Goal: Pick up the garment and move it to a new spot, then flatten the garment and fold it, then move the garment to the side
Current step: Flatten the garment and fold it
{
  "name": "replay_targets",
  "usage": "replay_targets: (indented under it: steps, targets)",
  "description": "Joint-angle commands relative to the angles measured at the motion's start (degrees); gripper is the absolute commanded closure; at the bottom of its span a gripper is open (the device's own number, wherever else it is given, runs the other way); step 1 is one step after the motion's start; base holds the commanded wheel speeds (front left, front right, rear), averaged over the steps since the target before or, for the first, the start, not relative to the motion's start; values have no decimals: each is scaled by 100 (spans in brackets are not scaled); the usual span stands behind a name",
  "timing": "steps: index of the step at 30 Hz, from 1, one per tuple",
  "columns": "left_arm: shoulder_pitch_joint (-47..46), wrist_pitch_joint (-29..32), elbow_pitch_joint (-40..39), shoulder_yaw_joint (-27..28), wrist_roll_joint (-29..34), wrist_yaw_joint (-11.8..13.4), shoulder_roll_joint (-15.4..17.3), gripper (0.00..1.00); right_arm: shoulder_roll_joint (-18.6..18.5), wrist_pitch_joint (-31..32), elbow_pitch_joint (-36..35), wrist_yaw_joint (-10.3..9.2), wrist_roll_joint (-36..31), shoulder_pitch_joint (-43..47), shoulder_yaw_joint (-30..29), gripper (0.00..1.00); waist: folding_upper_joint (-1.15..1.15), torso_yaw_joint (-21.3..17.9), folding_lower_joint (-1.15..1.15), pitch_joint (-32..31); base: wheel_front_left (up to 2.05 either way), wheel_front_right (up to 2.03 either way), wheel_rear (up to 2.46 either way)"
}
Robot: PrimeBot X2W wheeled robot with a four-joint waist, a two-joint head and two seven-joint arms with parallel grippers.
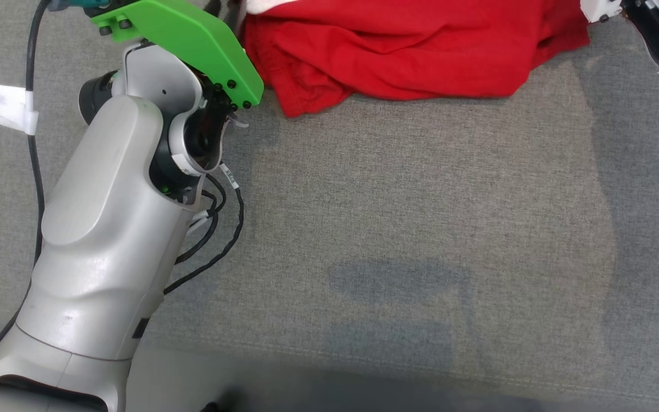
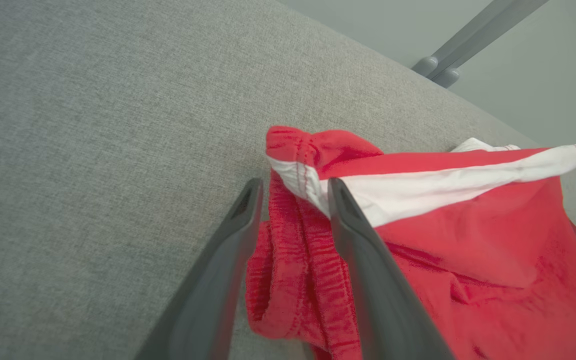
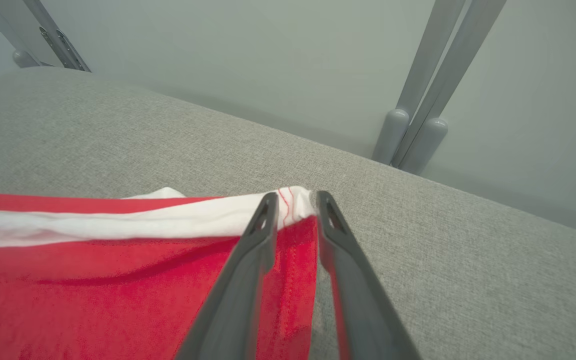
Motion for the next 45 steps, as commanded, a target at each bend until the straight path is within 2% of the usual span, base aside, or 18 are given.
replay_targets:
  steps: [1, 7, 14, 17, 24, 25, 33, 40, 45]
  targets:
    - [-99, -55, 17, 9, 53, -40, -5, 0, -5, -77, 31, -9, 0, -115, -41, 0, 0, 4, -1, 5, 0, 0, 0]
    - [-98, -542, 160, -30, 227, -321, 64, 0, 131, -716, 279, -9, -145, -113, -246, 0, 0, 24, -1, -109, 0, 0, 0]
    - [528, -1223, 17, -256, 574, -603, 326, 0, 228, -1203, 222, -9, -158, 505, -632, 0, 0, -39, -1, -593, 0, 0, 0]
    - [935, -1494, -111, -377, 718, -621, 428, 0, 289, -1291, 115, -8, -182, 940, -799, 0, 0, -91, -1, -846, 0, 0, 0]
    - [1800, -1952, -341, -715, 1023, -487, 510, 0, 475, -1268, -59, -8, -353, 1943, -1153, 0, 0, -227, -1, -1324, 0, 0, 0]
    - [1964, -2161, -379, -831, 1206, -455, 576, 0, 568, -1254, -13, -8, -400, 2180, -1291, 0, 0, -248, -1, -1448, 0, 0, 0]
    - [2979, -3369, -733, -673, 1354, -287, 381, 0, 1049, -1525, 349, -8, -490, 2843, -1875, 0, 0, -167, -1, -1927, 0, 0, 0]
    - [3896, -3491, -1449, -206, 2030, -335, 242, 0, 1259, -1652, 653, -8, -577, 2780, -2244, 0, 0, -21, -1, -1975, 0, 0, 0]
    - [4558, -3493, -1887, 209, 2615, -566, -29, 0, 1258, -1577, 998, -8, -809, 2498, -2613, 0, 0, 156, -1, -1859, 0, 0, 0]
